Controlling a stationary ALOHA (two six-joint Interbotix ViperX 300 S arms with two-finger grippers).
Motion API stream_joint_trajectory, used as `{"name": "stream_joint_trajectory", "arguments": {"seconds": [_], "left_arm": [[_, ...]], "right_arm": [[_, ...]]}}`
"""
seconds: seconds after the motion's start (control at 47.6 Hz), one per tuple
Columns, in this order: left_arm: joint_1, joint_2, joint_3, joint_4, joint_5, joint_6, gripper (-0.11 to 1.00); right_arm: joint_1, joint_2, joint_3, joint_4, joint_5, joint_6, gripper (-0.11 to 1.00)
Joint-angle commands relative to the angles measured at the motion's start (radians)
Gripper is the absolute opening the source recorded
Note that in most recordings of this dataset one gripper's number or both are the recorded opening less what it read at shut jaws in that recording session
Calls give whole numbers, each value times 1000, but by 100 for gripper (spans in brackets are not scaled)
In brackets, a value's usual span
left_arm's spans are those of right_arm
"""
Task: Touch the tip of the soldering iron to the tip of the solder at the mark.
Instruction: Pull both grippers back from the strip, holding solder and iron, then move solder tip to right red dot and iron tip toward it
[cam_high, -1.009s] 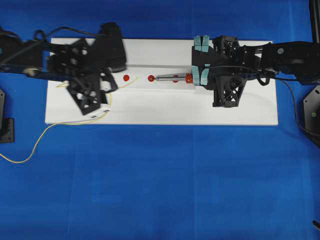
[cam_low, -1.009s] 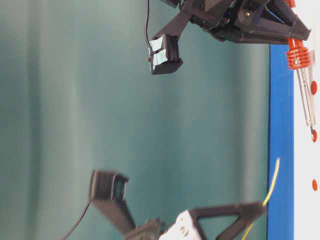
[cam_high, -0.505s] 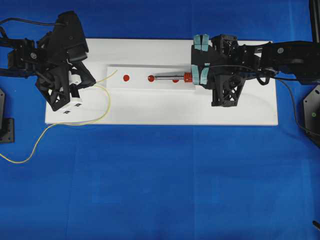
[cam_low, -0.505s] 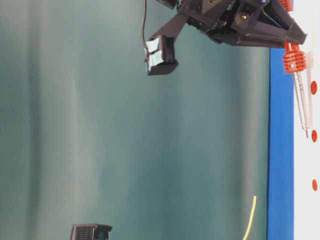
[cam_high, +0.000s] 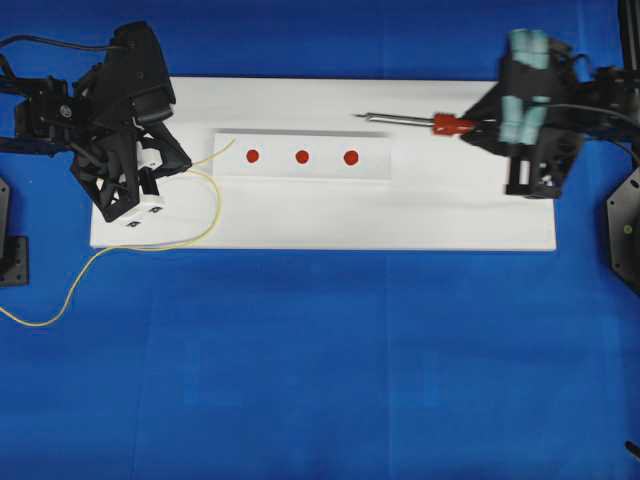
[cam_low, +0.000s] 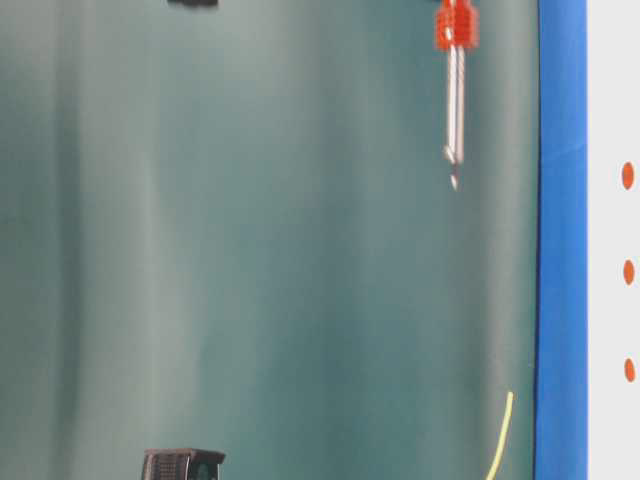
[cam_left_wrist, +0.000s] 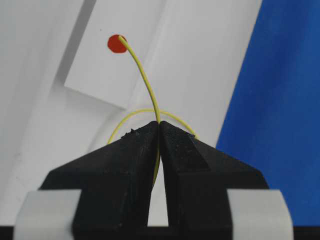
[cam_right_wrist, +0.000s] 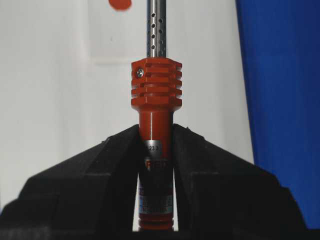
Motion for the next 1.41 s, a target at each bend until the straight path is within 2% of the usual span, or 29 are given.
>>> {"name": "stream_joint_trajectory", "arguments": {"seconds": [0.0,0.252,0.589,0.841,1.051,1.387], "left_arm": [[0,-5,-21,2,-8,-2,2],[-2,57,-81,2,-17,0,2],[-17,321,-321,2,-21,17,2],[-26,486,-454,2,-21,15,2],[-35,557,-491,2,-21,11,2],[-35,569,-479,2,-12,2,2]], "right_arm": [[-5,-41,5,-2,-2,9,6],[-9,-48,14,-5,14,17,6],[-20,-26,17,-5,15,17,6],[-31,9,25,-5,11,17,6],[-48,44,28,-5,3,17,6],[-48,60,25,-5,-11,17,6]]}}
